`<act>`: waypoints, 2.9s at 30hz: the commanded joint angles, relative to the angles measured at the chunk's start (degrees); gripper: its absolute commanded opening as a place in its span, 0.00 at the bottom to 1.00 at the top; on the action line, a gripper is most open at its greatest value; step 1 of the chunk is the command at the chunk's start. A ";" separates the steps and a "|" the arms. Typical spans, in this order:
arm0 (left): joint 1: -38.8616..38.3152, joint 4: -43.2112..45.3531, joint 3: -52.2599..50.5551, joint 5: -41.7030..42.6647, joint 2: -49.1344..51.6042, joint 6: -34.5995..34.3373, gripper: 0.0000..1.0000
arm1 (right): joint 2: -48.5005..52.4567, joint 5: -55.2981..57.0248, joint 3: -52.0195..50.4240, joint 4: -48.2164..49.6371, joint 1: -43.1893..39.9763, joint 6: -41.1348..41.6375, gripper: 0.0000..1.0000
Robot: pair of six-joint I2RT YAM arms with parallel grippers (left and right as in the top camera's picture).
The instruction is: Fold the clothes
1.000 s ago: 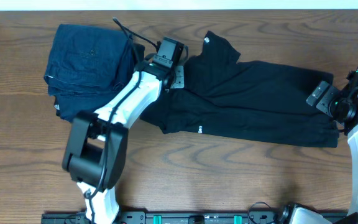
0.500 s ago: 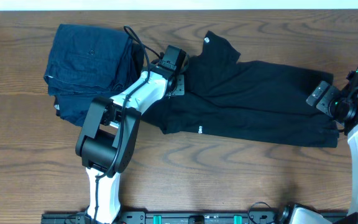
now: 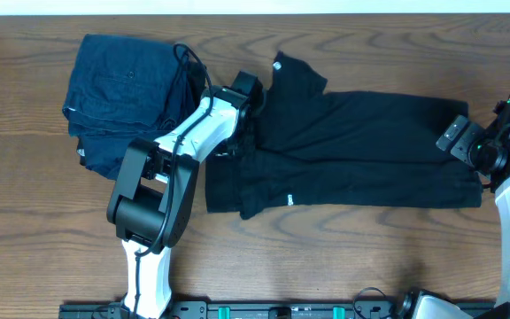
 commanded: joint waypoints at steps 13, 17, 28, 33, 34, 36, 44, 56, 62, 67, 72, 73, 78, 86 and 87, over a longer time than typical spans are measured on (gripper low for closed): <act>-2.54 -2.97 -1.01 -0.31 -13.88 1.46 0.22 | 0.33 0.04 -0.33 -0.11 -0.17 -0.50 0.99; -2.54 -0.66 -1.01 -0.26 -22.08 3.08 0.37 | 0.33 0.04 -0.33 -0.09 -0.17 -0.48 0.99; -2.54 17.84 -1.03 4.70 -25.94 11.23 0.08 | 0.33 0.04 -0.35 -0.09 -0.17 -0.50 0.99; -2.54 24.94 -1.03 7.98 -20.15 11.30 0.06 | 0.33 0.04 -0.33 -0.09 -0.17 -0.50 0.99; -2.54 26.40 -1.03 7.98 -18.51 11.30 0.06 | 0.33 0.04 -0.33 -0.09 -0.17 -0.50 0.99; -2.54 28.81 -1.03 8.00 -15.56 11.32 0.07 | 0.33 0.04 -0.35 -0.09 -0.17 -0.50 0.99; -2.40 39.60 -1.01 7.98 -4.74 16.13 0.45 | 0.33 0.04 -0.33 -0.11 -0.17 -0.50 0.99; -0.68 48.96 -1.03 7.82 2.86 16.31 0.49 | 0.33 0.04 -0.35 -0.09 -0.17 -0.50 0.99; -0.59 50.16 -1.03 7.74 5.75 16.31 0.48 | 0.33 0.04 -0.35 -0.09 -0.17 -0.50 0.99; -0.52 50.86 -1.03 7.34 7.78 16.31 0.48 | 0.33 0.04 -0.33 -0.09 -0.17 -0.50 0.99; -0.52 50.03 -1.03 7.32 7.80 16.28 0.37 | 0.33 0.04 -0.33 -0.09 -0.17 -0.50 0.99; -0.52 49.35 -1.03 7.32 7.61 16.28 0.34 | 0.33 0.04 -0.33 -0.09 -0.17 -0.50 0.99; -0.52 43.91 -1.03 7.28 6.14 16.37 0.31 | 0.33 0.04 -0.33 -0.09 -0.17 -0.50 0.99; -0.42 32.76 -1.03 6.93 5.44 16.52 0.38 | 0.33 0.04 -0.33 -0.09 -0.17 -0.50 0.99; -0.42 32.17 -1.03 6.78 5.29 16.55 0.44 | 0.33 0.04 -0.33 -0.09 -0.17 -0.50 0.99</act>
